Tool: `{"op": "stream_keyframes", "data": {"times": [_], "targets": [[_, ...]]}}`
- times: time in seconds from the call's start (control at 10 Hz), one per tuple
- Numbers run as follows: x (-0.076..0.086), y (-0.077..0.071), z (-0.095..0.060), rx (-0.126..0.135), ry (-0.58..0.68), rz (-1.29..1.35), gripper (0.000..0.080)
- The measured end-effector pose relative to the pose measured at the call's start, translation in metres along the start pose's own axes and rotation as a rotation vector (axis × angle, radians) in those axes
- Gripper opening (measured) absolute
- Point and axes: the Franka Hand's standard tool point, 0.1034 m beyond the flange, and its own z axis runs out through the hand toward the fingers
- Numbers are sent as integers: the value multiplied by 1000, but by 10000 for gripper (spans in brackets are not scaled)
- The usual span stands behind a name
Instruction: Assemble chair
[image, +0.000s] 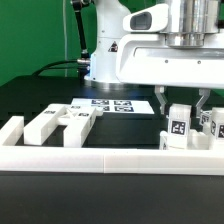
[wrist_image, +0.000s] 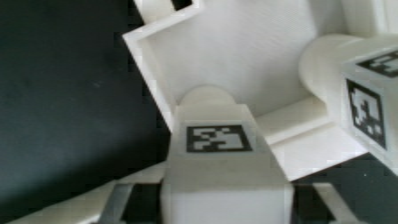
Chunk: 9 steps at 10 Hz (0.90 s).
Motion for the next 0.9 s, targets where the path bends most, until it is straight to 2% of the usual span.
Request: {"op": "stream_keyframes", "data": {"times": [0.6, 0.9], "targets": [[2, 1, 1, 37, 8, 514, 291], [1, -1, 1, 42, 1, 771, 291]]}}
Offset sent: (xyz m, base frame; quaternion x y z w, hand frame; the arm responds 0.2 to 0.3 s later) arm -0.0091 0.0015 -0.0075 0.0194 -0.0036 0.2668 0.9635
